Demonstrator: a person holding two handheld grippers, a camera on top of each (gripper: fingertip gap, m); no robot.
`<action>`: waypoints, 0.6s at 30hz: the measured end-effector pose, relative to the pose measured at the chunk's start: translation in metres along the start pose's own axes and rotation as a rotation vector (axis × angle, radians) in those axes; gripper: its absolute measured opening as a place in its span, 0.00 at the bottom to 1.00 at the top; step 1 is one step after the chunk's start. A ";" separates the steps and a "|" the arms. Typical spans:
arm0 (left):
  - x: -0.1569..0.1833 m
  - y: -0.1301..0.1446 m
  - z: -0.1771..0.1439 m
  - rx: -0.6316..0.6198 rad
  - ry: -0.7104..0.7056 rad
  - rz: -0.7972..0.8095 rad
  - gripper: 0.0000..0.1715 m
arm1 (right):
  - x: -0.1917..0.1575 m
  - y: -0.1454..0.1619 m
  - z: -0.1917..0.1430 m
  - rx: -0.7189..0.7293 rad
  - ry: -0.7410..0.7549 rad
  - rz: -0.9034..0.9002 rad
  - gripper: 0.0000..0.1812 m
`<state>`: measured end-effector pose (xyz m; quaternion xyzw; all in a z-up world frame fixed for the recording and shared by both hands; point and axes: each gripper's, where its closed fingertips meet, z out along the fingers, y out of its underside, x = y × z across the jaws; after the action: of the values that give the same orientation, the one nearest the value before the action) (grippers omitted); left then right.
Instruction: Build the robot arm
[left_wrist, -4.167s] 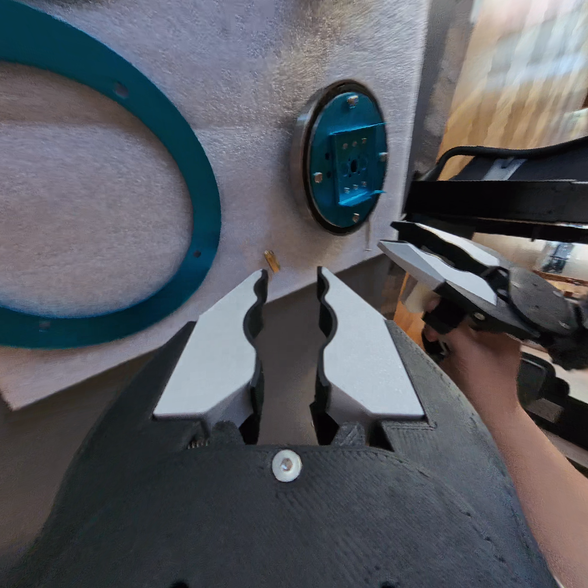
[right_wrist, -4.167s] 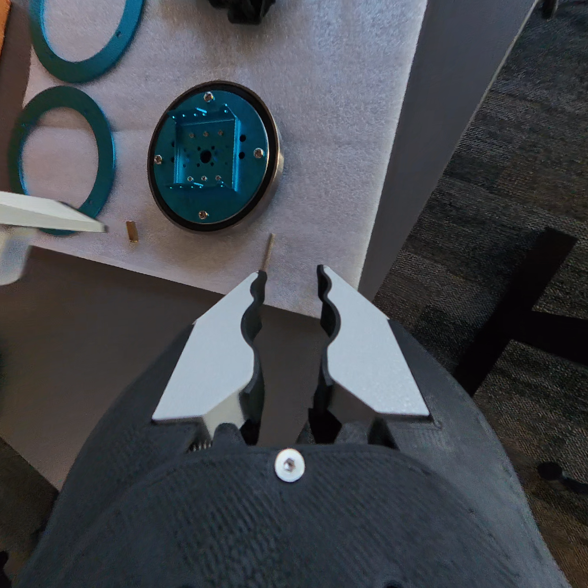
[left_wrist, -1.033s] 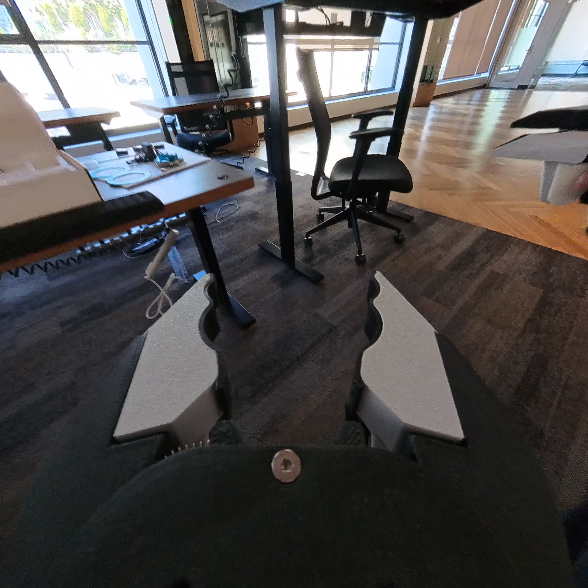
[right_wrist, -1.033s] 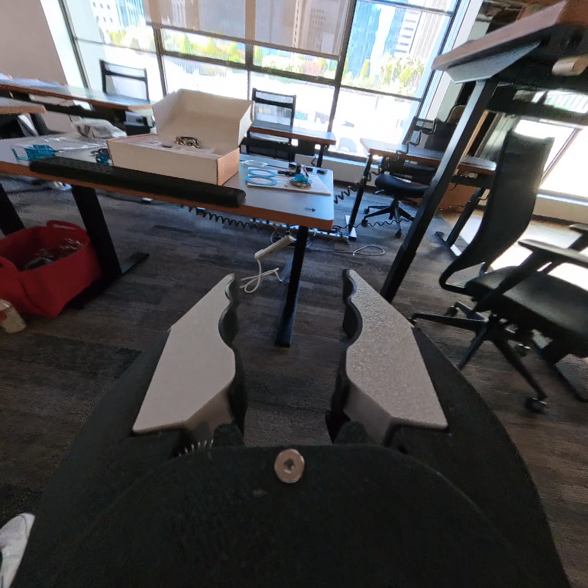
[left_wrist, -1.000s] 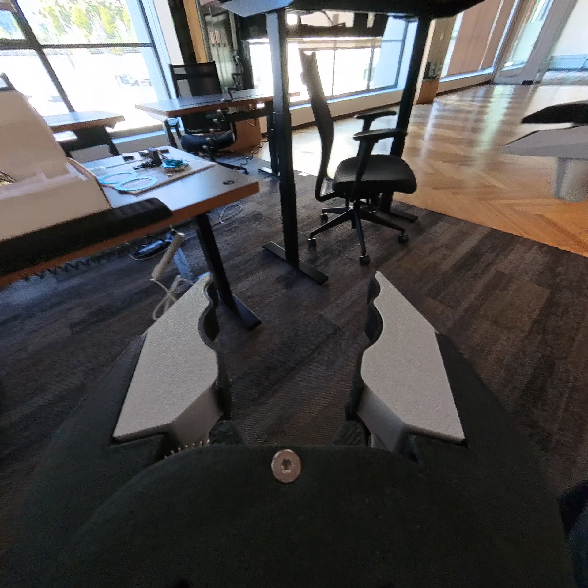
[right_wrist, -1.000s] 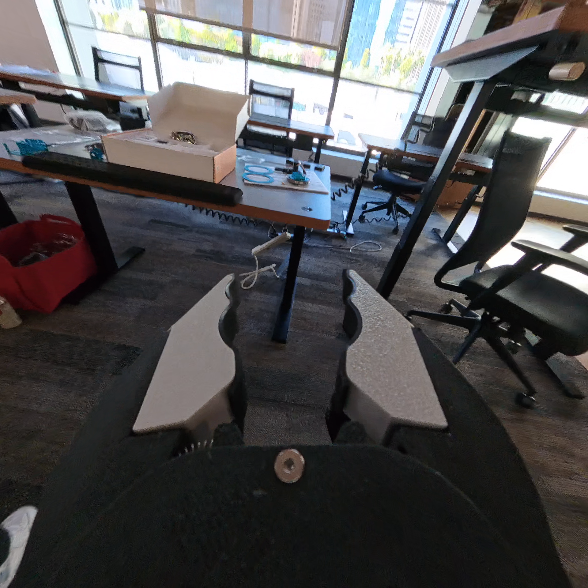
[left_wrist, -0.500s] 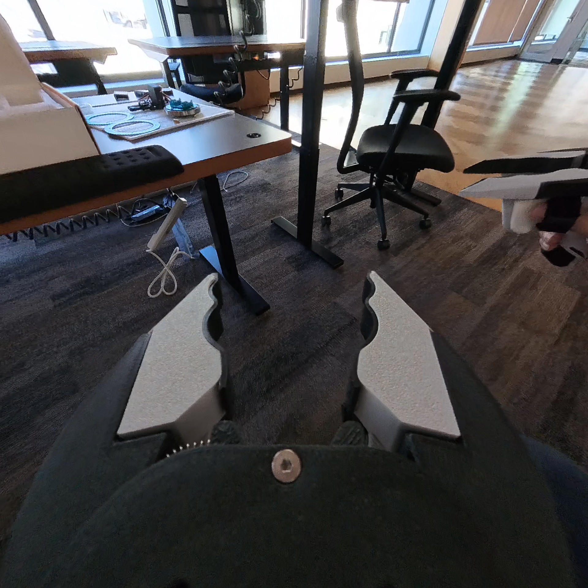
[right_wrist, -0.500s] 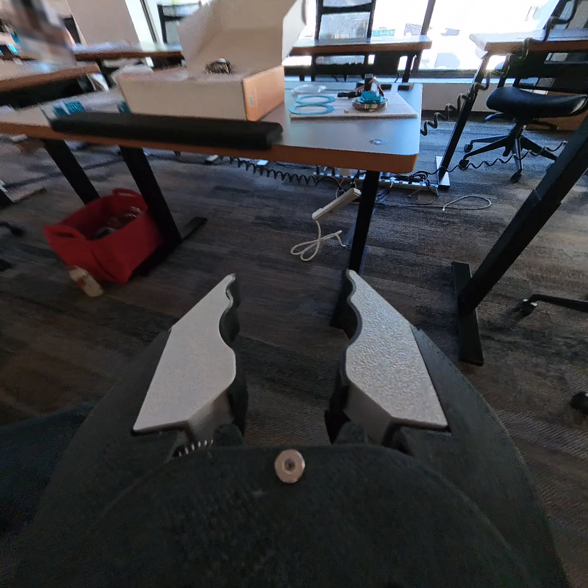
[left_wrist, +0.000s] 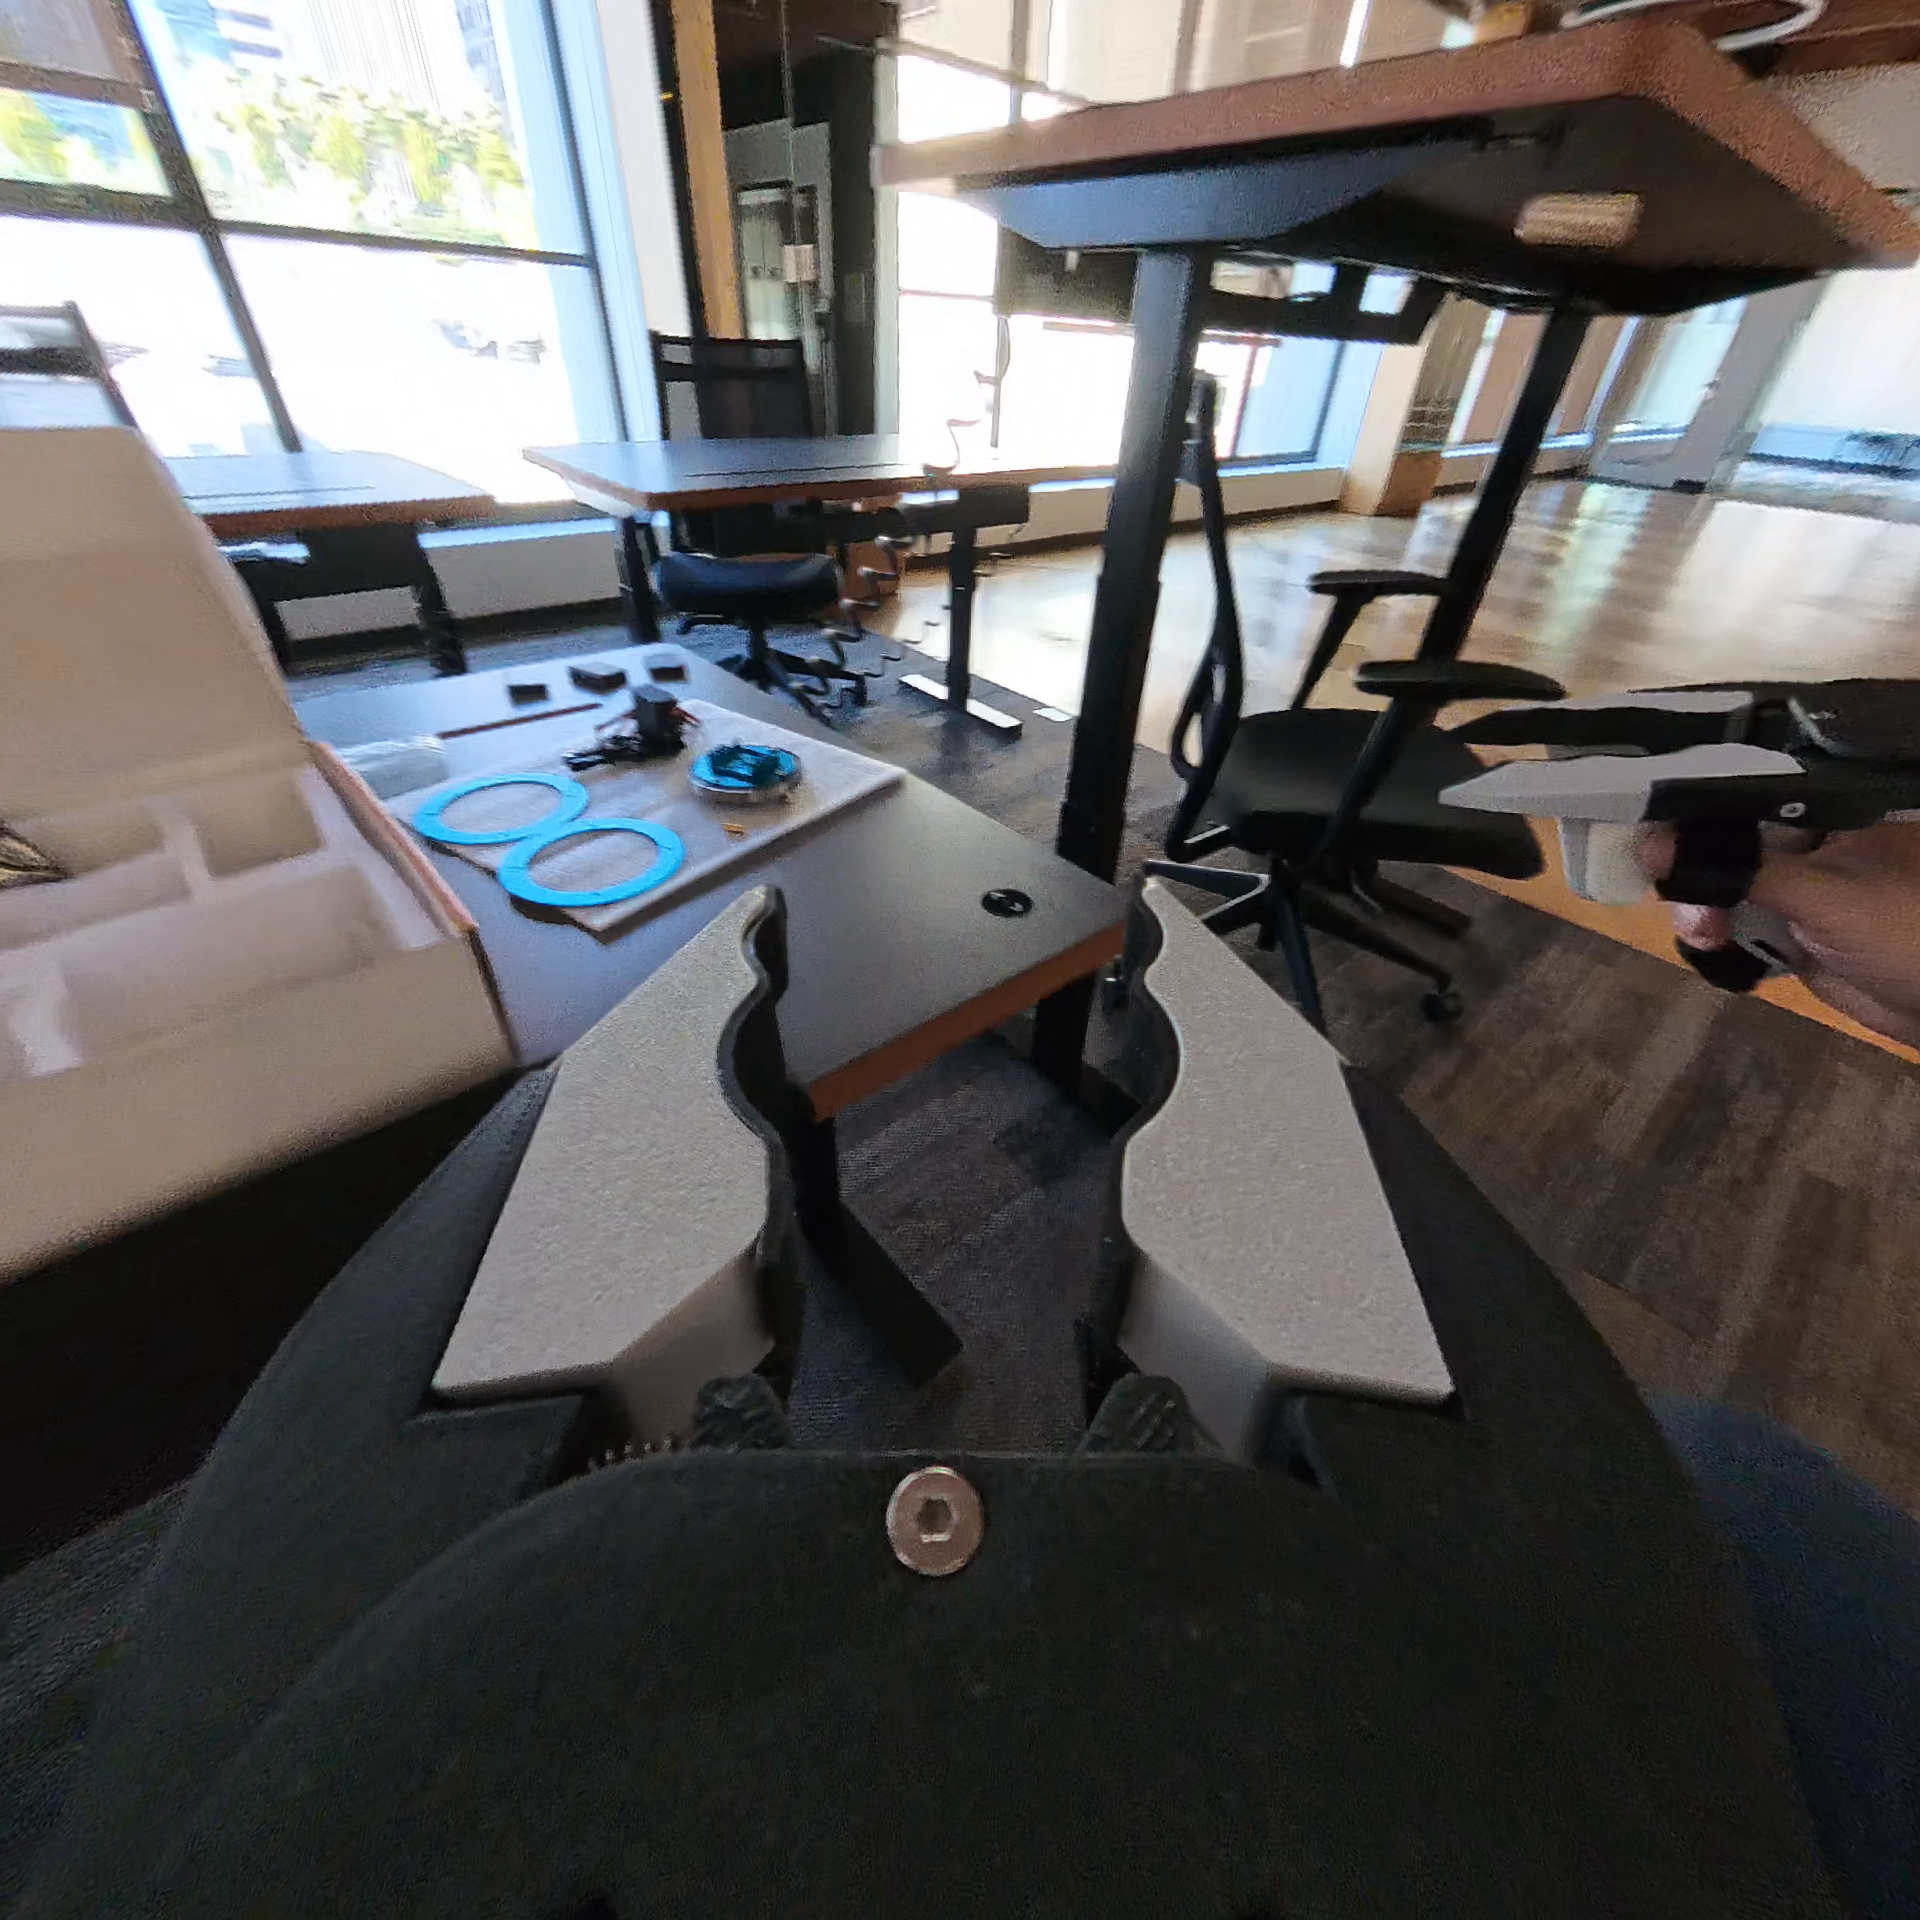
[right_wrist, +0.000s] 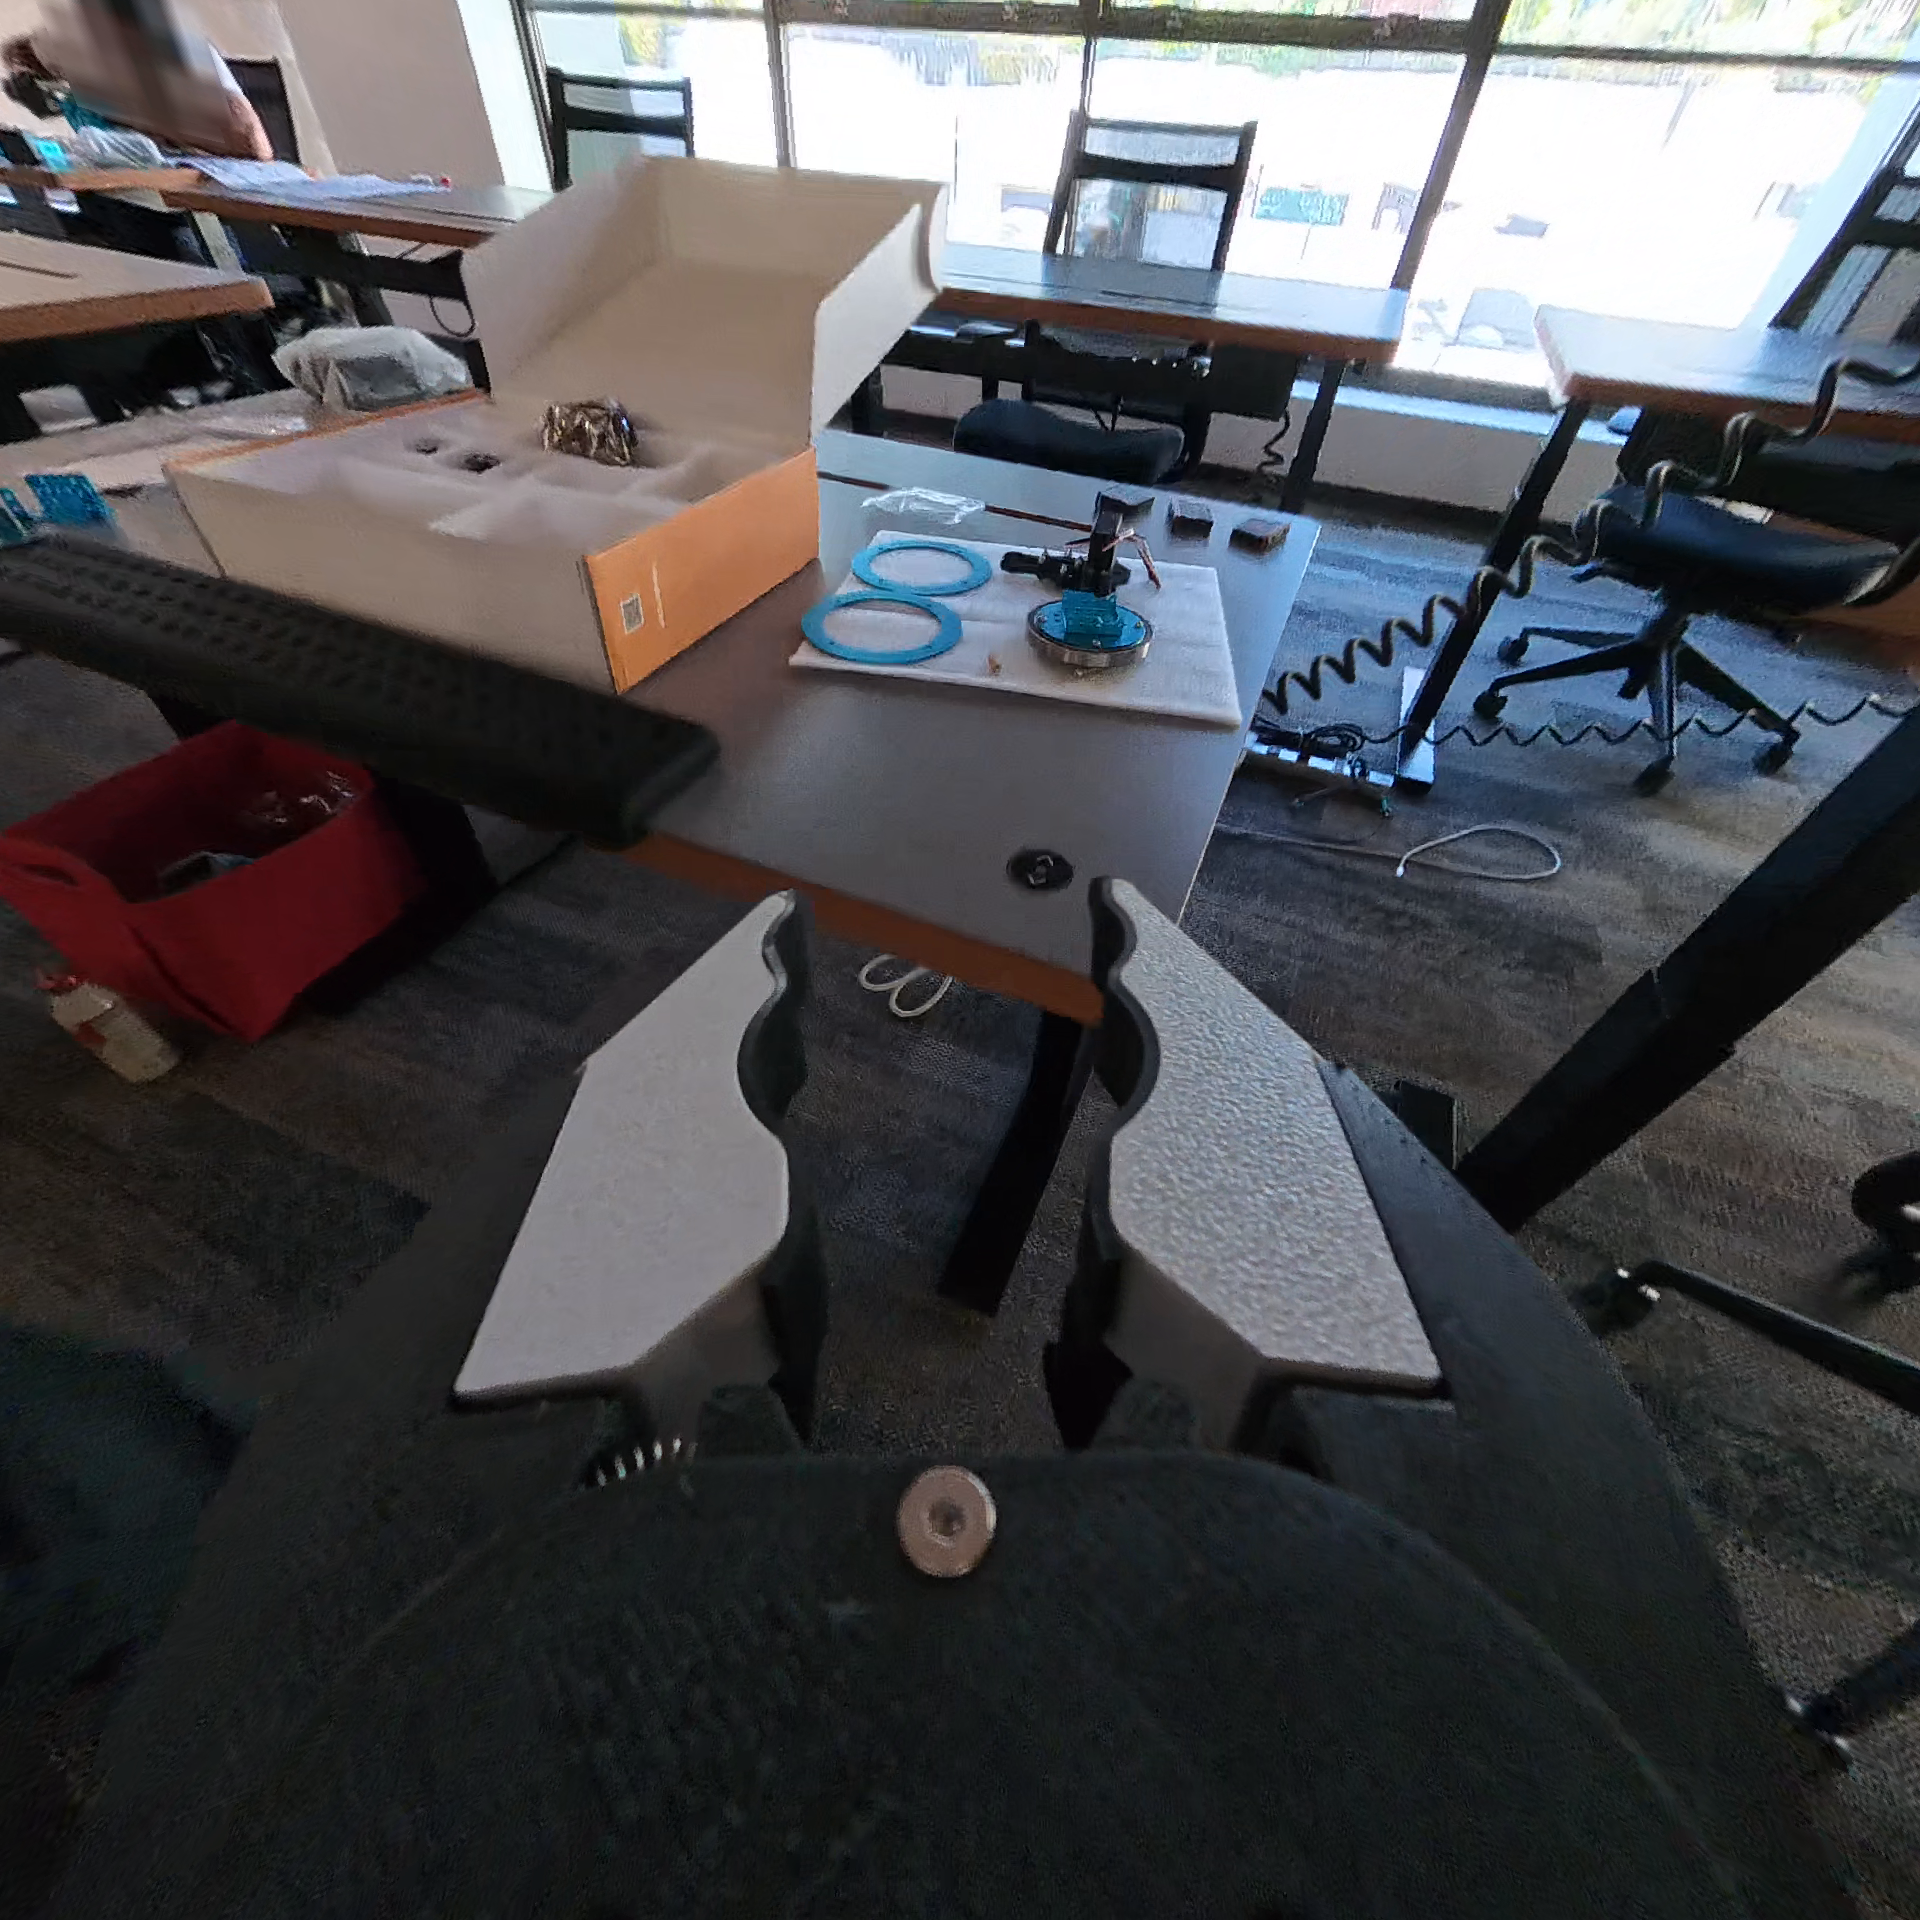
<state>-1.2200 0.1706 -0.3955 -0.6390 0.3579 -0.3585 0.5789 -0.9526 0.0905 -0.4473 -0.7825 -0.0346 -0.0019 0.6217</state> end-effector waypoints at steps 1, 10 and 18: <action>-0.007 -0.008 0.003 -0.010 -0.031 0.011 0.37 | 0.004 -0.006 0.009 -0.012 -0.005 0.031 0.29; -0.045 0.044 0.108 -0.238 0.017 -0.042 0.37 | 0.056 0.006 0.177 -0.149 -0.226 0.012 0.30; -0.112 0.083 0.245 -0.378 0.006 0.004 0.34 | 0.110 -0.003 0.325 -0.019 -0.475 0.043 0.41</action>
<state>-1.0641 0.3809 -0.5009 -0.7345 0.4217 -0.2857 0.4483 -0.8558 0.4128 -0.5132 -0.7674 -0.1630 0.1952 0.5886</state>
